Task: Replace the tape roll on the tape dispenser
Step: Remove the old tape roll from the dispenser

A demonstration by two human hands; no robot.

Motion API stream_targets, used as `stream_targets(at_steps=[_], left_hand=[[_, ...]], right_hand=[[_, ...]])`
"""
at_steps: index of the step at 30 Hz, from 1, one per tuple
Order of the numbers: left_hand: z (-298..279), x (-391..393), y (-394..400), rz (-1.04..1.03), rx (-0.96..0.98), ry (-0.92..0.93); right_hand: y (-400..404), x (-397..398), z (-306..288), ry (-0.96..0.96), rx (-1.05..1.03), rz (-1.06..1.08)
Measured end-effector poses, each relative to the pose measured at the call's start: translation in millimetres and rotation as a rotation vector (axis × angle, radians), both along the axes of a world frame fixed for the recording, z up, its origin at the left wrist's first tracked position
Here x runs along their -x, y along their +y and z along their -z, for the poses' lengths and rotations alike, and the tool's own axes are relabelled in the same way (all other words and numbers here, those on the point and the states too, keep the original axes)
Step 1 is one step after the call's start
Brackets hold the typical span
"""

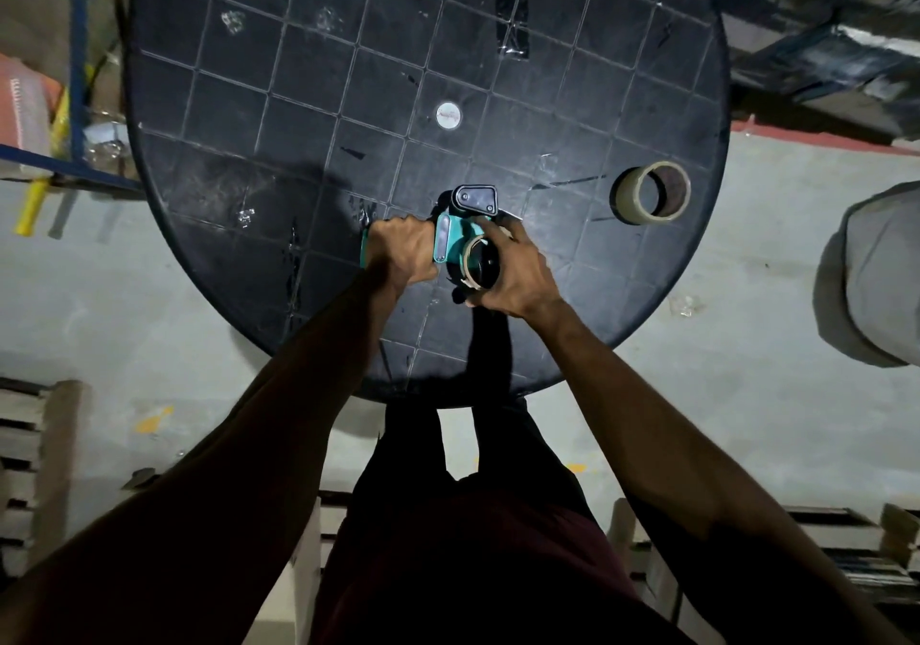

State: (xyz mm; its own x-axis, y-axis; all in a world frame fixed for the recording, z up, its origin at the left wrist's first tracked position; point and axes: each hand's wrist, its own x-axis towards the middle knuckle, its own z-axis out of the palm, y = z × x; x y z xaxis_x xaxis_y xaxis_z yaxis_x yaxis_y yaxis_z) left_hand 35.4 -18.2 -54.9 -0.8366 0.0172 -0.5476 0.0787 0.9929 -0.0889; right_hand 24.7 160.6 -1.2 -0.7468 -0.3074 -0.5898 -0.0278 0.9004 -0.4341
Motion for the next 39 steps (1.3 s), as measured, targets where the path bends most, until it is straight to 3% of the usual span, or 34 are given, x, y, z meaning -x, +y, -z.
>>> stream_targets(at_steps=[3,18,32,39], left_hand=[[-1,0,-1,-0.016,0.002,-0.003],[2,-2,1,-0.021,0.004,0.007],[5,-3,-2,0.003,0.023,-0.053],[-25,-1,3,-0.131,-0.123,-0.057]], right_hand=[[-9,2,2,-0.001,-0.089,-0.086],[-12,-4,3,0.129,-0.021,0.083],[17,-22,-33,0.288,0.178,0.239],[34,-29,-62,0.351,0.238,0.193]])
